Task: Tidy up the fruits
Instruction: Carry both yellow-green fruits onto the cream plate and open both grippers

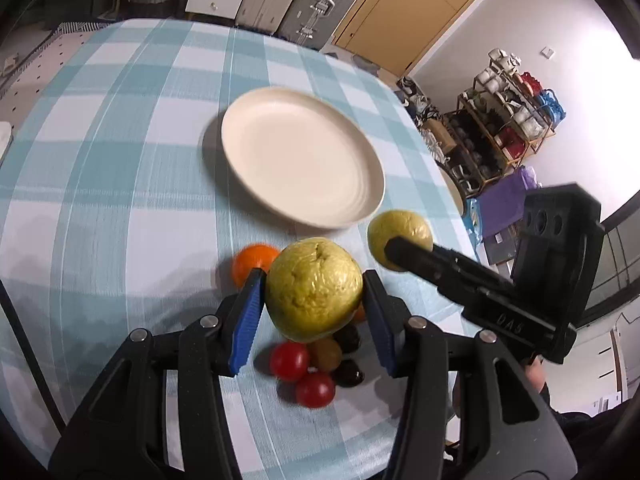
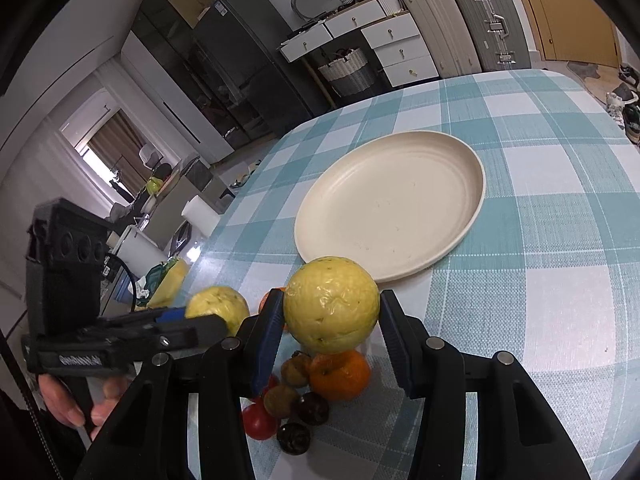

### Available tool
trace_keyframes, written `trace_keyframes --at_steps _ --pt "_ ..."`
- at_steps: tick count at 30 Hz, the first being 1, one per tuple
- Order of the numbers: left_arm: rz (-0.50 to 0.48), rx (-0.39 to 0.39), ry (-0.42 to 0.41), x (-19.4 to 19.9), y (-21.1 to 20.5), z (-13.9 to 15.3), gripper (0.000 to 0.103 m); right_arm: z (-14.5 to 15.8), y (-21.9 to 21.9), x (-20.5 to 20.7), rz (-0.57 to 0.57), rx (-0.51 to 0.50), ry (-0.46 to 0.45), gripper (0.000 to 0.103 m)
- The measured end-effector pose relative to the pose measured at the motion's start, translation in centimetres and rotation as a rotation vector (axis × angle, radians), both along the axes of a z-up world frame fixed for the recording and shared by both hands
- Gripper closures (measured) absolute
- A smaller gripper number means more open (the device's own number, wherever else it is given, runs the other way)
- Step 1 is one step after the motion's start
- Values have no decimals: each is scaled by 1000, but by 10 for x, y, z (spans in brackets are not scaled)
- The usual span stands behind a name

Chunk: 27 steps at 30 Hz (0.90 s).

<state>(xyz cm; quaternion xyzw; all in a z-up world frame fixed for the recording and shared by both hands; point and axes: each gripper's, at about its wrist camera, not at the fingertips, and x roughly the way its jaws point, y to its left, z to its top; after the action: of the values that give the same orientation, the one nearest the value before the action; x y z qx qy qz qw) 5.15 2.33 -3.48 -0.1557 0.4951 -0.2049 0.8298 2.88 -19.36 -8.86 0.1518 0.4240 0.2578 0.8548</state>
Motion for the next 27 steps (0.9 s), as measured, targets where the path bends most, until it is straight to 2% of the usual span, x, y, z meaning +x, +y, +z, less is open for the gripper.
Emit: trace_keyframes --at_steps 13,20,27 --pt "49 12 -33 67 11 16 57 18 -7 26 -8 0 -40 54" --pt "51 8 -40 112 9 18 57 24 -7 64 -16 -28 -51 54" --pt "48 20 -28 152 -4 6 57 24 -9 101 -30 -40 -52 54"
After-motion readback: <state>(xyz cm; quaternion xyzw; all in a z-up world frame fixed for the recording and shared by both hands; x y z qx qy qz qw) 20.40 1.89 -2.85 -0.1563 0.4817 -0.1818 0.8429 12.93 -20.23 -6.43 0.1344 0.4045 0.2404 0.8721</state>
